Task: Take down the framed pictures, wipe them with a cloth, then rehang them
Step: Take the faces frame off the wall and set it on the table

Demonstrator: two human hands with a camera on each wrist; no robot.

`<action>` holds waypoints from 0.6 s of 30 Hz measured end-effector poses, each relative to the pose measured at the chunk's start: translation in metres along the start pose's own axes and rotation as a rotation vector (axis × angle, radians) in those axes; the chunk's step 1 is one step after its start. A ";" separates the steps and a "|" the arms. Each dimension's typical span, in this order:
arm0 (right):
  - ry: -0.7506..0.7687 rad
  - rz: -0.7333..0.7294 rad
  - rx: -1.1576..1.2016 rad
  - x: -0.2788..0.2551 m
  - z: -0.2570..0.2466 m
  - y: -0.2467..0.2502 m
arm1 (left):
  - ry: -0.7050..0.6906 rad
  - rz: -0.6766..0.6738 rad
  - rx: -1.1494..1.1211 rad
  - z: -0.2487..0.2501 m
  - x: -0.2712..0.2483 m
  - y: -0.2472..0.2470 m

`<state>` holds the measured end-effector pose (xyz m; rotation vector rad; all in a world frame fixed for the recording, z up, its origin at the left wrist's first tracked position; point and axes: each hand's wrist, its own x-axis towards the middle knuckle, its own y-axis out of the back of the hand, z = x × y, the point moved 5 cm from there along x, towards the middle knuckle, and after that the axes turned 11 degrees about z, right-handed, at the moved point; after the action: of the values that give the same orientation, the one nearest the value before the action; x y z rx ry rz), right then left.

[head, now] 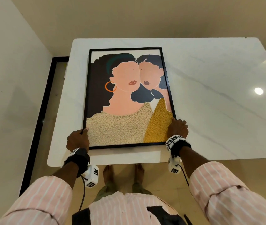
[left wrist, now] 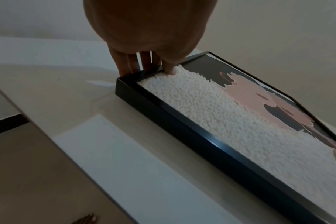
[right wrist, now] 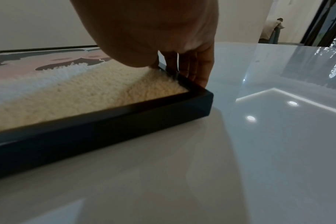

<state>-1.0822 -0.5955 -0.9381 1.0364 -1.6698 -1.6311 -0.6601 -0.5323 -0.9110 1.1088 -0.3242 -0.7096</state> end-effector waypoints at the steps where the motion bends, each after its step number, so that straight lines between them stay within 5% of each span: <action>1: -0.002 0.012 0.017 -0.001 0.000 0.001 | 0.001 0.008 0.003 0.000 -0.001 0.001; 18: 0.061 0.020 0.061 -0.006 0.002 0.001 | -0.024 -0.132 0.073 -0.010 0.005 -0.019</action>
<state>-1.0810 -0.5900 -0.9362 1.0848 -1.6935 -1.5300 -0.6575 -0.5333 -0.9330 1.2002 -0.3010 -0.8339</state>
